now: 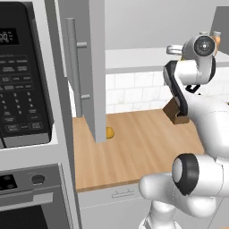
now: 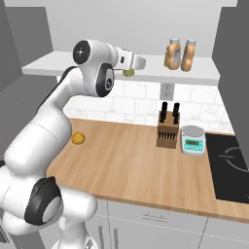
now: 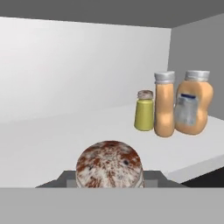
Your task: Put the shaker and condiment bottle from the counter next to their counterparts in the cabinet.
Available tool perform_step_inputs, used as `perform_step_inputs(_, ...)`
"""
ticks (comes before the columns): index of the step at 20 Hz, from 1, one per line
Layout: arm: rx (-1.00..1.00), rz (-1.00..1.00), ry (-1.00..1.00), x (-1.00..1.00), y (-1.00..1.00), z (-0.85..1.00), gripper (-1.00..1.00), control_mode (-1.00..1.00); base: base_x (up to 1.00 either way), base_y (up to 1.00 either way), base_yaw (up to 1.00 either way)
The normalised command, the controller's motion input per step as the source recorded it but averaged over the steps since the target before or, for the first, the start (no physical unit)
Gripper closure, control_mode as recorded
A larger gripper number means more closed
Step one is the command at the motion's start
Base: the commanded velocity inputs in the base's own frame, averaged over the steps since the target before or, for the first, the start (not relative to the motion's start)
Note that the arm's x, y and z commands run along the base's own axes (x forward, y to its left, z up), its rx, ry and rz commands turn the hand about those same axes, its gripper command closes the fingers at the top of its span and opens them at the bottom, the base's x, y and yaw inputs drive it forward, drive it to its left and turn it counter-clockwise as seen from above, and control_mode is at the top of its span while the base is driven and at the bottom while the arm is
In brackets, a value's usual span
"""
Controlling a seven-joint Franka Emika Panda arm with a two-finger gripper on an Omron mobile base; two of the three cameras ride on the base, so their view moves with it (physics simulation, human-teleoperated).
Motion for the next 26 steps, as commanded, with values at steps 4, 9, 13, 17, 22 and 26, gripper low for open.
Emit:
perform_step_inputs(4,-0.01,0.0,0.0,0.49,-0.2,-0.09,1.0,-1.0,0.0,0.0,0.0)
perform_step_inputs(9,-0.01,-0.02,0.0,0.58,-0.21,0.0,1.0,-1.0,0.0,0.0,0.0)
perform_step_inputs(13,0.0,-0.03,0.0,0.61,-0.25,-0.01,1.0,-1.0,0.0,0.0,0.0)
perform_step_inputs(17,-0.02,-0.01,0.0,0.37,-0.14,-0.23,1.0,-1.0,0.0,0.0,0.0)
perform_step_inputs(22,0.0,-0.05,0.0,0.4,-0.2,-0.21,1.0,-1.0,0.0,0.0,0.0)
perform_step_inputs(26,0.0,-0.03,0.0,0.5,-0.03,-0.27,1.0,-1.0,0.0,0.0,0.0)
